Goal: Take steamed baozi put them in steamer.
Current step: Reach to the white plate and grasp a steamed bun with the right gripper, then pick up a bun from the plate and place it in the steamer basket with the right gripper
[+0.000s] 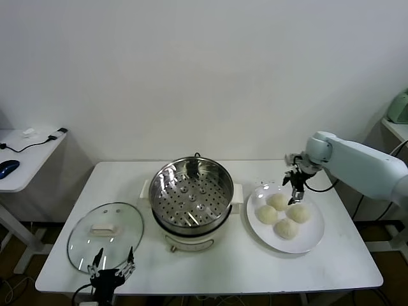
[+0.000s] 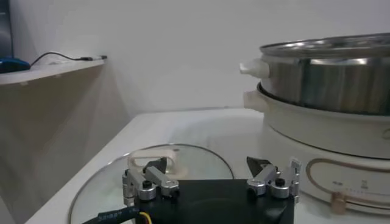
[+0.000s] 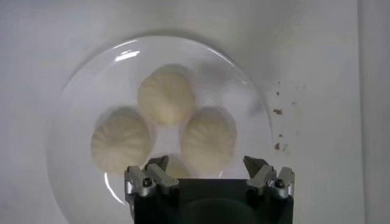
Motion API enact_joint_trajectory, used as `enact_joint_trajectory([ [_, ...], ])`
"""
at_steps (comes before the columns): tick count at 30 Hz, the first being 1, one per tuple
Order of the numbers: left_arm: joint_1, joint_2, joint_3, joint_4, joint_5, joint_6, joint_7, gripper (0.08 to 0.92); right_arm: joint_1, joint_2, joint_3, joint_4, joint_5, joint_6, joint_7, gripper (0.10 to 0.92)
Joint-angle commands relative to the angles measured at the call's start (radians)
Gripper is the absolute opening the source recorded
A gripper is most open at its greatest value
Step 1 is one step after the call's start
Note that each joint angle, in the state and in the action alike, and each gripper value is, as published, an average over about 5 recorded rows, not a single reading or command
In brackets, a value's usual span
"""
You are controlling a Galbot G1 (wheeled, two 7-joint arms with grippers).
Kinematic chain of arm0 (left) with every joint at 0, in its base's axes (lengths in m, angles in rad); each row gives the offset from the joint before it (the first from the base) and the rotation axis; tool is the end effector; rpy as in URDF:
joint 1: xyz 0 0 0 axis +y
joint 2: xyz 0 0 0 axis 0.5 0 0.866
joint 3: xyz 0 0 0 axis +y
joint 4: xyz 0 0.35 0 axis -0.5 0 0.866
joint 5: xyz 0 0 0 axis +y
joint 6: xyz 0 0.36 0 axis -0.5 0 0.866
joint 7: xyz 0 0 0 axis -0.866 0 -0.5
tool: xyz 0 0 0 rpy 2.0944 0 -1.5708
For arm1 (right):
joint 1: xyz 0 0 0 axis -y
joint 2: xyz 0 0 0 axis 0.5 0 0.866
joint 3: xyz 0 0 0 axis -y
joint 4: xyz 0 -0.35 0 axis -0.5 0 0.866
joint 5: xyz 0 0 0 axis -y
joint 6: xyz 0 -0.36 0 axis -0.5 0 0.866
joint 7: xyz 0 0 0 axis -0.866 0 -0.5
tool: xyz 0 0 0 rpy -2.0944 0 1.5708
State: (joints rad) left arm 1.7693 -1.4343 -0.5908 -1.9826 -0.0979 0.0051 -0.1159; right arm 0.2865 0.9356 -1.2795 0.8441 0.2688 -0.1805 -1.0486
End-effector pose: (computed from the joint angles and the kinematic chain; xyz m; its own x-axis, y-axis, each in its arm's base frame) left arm 0.1142 0.0500 -0.3684 -0.9470 -0.1222 0.2971 -0.1002 0.9910 0.0884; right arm 0.5975 -0.1388 -0.2081 -0.0949 -0.0733 0.9928 -0.9953 0.0278 -0.0931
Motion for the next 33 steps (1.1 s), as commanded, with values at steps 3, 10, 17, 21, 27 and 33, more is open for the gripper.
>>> enact_joint_trajectory([
  [3,-0.002,-0.001,0.005,0.005,0.006,0.0,0.0,0.823,-0.078,0.075,0.044,-0.115,-0.037,-0.013,0.023,0.823],
  [10,-0.007,-0.001,0.007,0.009,0.008,0.002,-0.001,0.823,-0.104,0.115,0.089,-0.167,-0.045,-0.007,0.04,0.823],
  [17,0.001,-0.006,0.013,0.002,0.009,0.005,-0.001,0.823,-0.098,0.113,0.068,-0.154,-0.053,-0.015,0.015,0.71],
  [21,0.004,-0.008,0.018,0.0,0.012,0.004,-0.001,0.823,-0.09,0.112,0.066,-0.149,-0.058,-0.018,0.014,0.644],
  [27,0.005,-0.011,0.02,-0.005,0.018,0.006,-0.002,0.823,-0.03,0.087,0.035,-0.089,-0.059,-0.015,0.008,0.607],
  [33,0.005,-0.009,0.021,-0.018,0.021,0.011,-0.002,0.823,0.293,0.051,-0.165,0.093,0.062,0.017,-0.024,0.602],
])
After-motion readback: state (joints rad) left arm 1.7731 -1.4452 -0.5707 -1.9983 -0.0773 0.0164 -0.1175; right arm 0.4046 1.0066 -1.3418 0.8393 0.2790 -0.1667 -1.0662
